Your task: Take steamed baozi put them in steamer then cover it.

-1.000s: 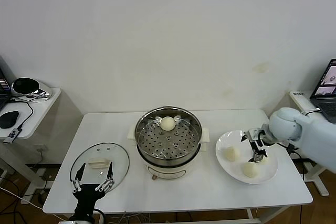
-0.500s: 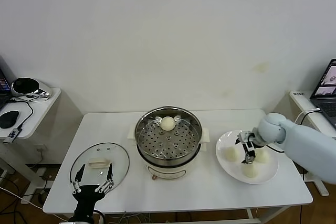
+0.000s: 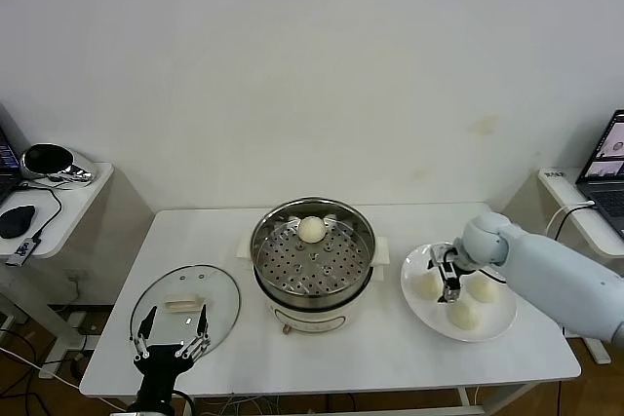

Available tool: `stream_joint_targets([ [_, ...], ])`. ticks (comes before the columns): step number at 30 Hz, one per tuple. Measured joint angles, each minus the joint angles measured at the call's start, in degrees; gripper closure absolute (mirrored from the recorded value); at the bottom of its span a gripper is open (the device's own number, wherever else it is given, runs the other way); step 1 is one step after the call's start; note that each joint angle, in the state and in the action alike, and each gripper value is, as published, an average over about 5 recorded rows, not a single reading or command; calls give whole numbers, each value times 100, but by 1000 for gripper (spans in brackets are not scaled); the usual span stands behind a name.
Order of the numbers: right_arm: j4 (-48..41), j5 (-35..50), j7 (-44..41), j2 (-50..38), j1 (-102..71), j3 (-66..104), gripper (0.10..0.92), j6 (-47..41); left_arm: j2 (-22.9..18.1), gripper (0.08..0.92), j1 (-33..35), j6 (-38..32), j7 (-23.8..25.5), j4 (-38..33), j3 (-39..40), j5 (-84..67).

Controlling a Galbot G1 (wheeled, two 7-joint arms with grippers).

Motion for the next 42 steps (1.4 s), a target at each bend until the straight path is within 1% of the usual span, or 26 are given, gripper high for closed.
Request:
stream_joint_targets([
  [5,-63,-19,-59,42,-6,23,406,-7,-6,177,1,-2,-3,-2,6,1],
  [8,-55,2,-91,33,17,21,441,-23,-9,177,1,-3,-5,-9,11,2],
  [14,95,141,-172,-94,217,-81,448,-88,4,177,0,-7,-11,-37,2,-1],
  [20,483,532,-234,-409,803,-367,444,-228,22,177,-32,1,-12,-59,32,-1],
  [26,977,1261,-189,-655,1946,-1022,433,-464,87,177,-29,20,-12,-81,39,-28],
  [31,1427,2056,-90,-615,3121,-1746,431,-739,147,177,-51,43,-9,-91,40,-82],
  [36,1857,2910,109,-295,4036,-2339,427,-1096,174,177,-80,46,-7,-103,50,-138],
  [42,2080,3832,499,370,4523,-2736,423,-1556,135,177,-131,37,-16,-88,68,-163],
])
